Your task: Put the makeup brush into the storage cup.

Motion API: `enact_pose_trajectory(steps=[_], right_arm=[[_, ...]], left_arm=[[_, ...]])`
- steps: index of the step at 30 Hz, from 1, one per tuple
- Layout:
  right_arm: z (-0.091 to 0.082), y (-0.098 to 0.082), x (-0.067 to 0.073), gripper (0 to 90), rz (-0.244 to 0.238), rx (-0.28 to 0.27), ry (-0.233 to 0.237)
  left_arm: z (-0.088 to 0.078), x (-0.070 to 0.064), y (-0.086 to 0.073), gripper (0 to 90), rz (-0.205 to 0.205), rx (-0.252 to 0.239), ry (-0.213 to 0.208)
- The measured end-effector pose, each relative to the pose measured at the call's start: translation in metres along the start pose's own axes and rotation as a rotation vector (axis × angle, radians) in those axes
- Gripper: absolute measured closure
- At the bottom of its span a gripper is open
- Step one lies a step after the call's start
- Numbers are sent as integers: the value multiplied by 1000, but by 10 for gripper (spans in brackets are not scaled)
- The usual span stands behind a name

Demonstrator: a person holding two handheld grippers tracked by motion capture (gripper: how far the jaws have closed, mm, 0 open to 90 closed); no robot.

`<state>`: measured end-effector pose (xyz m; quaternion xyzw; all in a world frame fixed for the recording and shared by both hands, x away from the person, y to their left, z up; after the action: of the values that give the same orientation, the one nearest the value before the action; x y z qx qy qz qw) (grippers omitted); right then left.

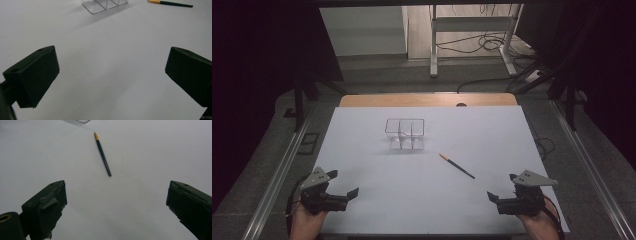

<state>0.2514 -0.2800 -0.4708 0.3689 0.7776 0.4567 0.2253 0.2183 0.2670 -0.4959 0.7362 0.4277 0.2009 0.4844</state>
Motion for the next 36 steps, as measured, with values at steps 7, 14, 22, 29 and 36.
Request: enact_pose_trajectory(steps=[7,14,22,29,36], right_arm=[[5,3,4,34,-20,0,17],[10,5,5,48,-24,16,26],[14,10,4,70,-31,25,44],[18,13,4,71,-32,34,51],[23,15,3,59,-35,40,57]], left_arm=[[0,1,0,0,-6,0,3],[0,2,-1,0,-10,-2,5],[0,2,-1,0,-12,0,4],[0,2,-1,0,-12,0,2],[0,1,0,0,-7,0,1]])
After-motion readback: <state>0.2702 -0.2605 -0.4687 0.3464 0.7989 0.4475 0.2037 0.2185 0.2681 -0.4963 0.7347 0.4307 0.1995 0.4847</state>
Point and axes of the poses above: each handheld gripper's, and its own axes: z roughly forward along the jaws, y roughly out of its top, x roughly to its left, the point moved 1 cm from there along z, roughly forward along the jaws, and after that the axes turned 10 degrees about -x, right-handed, at the moved point
